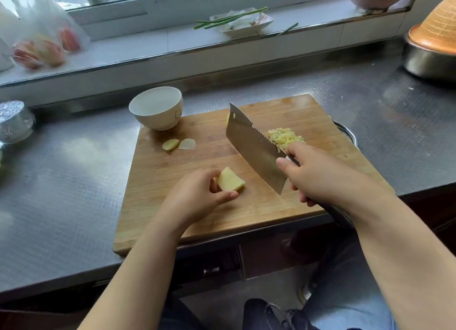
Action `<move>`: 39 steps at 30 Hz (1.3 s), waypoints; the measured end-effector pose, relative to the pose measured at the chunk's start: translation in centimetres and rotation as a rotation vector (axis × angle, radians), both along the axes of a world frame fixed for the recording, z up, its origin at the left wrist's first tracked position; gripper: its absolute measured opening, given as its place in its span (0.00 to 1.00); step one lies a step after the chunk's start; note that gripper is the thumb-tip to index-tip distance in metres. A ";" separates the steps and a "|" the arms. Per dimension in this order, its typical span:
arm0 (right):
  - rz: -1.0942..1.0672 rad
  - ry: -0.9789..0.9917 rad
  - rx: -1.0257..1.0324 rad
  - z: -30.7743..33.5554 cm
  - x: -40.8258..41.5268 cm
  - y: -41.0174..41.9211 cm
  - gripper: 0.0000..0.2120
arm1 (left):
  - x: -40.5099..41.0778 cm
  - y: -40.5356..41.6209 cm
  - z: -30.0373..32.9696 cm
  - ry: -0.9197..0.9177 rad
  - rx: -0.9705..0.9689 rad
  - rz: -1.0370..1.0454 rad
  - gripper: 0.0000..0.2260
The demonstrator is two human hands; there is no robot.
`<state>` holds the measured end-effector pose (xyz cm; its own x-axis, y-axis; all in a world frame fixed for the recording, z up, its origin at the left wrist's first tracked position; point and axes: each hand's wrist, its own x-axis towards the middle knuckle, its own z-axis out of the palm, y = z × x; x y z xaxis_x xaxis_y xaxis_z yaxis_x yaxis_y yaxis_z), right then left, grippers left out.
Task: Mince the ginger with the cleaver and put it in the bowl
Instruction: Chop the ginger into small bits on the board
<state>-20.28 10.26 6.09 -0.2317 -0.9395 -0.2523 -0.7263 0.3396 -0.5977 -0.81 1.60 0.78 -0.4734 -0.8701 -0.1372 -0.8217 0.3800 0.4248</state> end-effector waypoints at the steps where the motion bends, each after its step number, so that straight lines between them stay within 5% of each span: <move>1: 0.008 0.015 -0.007 0.0 0.1 0.0 0.08 | -0.1 0.1 -0.2 -0.013 -0.034 0.008 0.25; 6: 0.014 0.054 -0.010 0.1 0.3 -0.1 0.08 | 0.5 -4.2 -0.4 -0.014 -0.159 0.189 0.30; 9: 0.008 0.054 -0.018 0.0 0.2 0.0 0.08 | 2.1 -10.1 -0.2 -0.306 -0.453 0.209 0.20; 12: 0.006 0.109 -0.018 -0.2 0.3 0.0 0.08 | 2.8 -13.8 -0.4 -0.404 -0.335 0.216 0.22; 18: 0.004 0.160 -0.014 -0.7 0.3 -0.4 0.13 | 2.5 -15.9 -0.1 -0.270 -0.059 0.205 0.15; 24: 0.004 0.133 -0.009 -0.9 0.0 -0.4 0.12 | 1.4 -13.9 1.0 -0.095 -0.111 0.201 0.13; 32: -0.002 0.131 -0.021 -1.0 -0.2 -0.3 0.08 | -0.3 -4.7 -0.1 0.448 -0.265 -0.294 0.10; 39: -0.007 0.130 -0.013 -0.8 0.1 -0.2 0.12 | 2.2 -3.1 -3.4 0.344 -0.246 -0.397 0.15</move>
